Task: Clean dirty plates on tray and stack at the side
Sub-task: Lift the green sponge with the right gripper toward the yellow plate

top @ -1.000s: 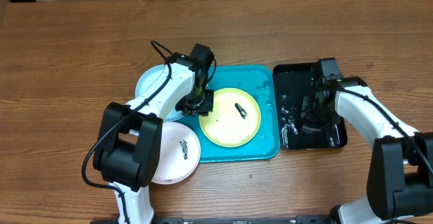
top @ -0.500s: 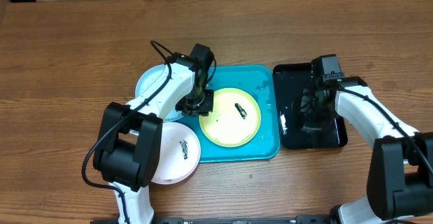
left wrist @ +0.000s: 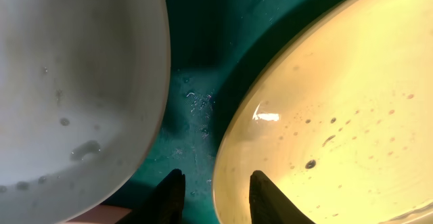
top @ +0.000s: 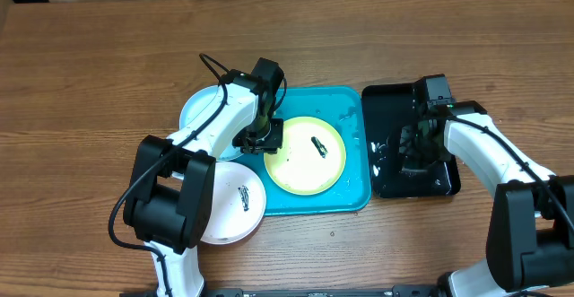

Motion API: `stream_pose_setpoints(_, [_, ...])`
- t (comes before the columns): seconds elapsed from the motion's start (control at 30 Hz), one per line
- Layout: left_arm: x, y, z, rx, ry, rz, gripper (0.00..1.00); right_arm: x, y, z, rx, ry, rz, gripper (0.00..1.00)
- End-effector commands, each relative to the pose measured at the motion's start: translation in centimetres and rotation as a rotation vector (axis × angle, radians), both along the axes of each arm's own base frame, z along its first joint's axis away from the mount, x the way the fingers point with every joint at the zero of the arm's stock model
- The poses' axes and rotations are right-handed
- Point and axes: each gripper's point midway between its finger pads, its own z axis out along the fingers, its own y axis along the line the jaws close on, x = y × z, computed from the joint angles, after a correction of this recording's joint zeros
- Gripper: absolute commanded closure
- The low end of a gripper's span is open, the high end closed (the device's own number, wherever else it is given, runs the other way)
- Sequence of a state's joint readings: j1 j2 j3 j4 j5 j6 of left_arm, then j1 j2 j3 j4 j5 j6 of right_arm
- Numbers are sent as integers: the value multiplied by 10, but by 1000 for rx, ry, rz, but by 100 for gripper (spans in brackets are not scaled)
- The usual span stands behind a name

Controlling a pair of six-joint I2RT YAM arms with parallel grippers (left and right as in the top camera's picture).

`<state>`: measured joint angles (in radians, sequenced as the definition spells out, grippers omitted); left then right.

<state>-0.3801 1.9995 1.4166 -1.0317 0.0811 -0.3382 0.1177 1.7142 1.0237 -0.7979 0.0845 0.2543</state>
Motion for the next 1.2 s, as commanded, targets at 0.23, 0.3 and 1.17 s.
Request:
stream_pose_setpoints(0.23, [7,-5,-1,-2,-17,30,67,2,0,2,0,-2,-1,63])
stream_pose_setpoints(0.3, [6,-5,-2,0,-14,29,67,0,0,1,-1,4,-1,63])
stream_pose_setpoints(1.17, [-1,-7,-9,16,5,19,76,-2,0,0,-3,12,-1,66])
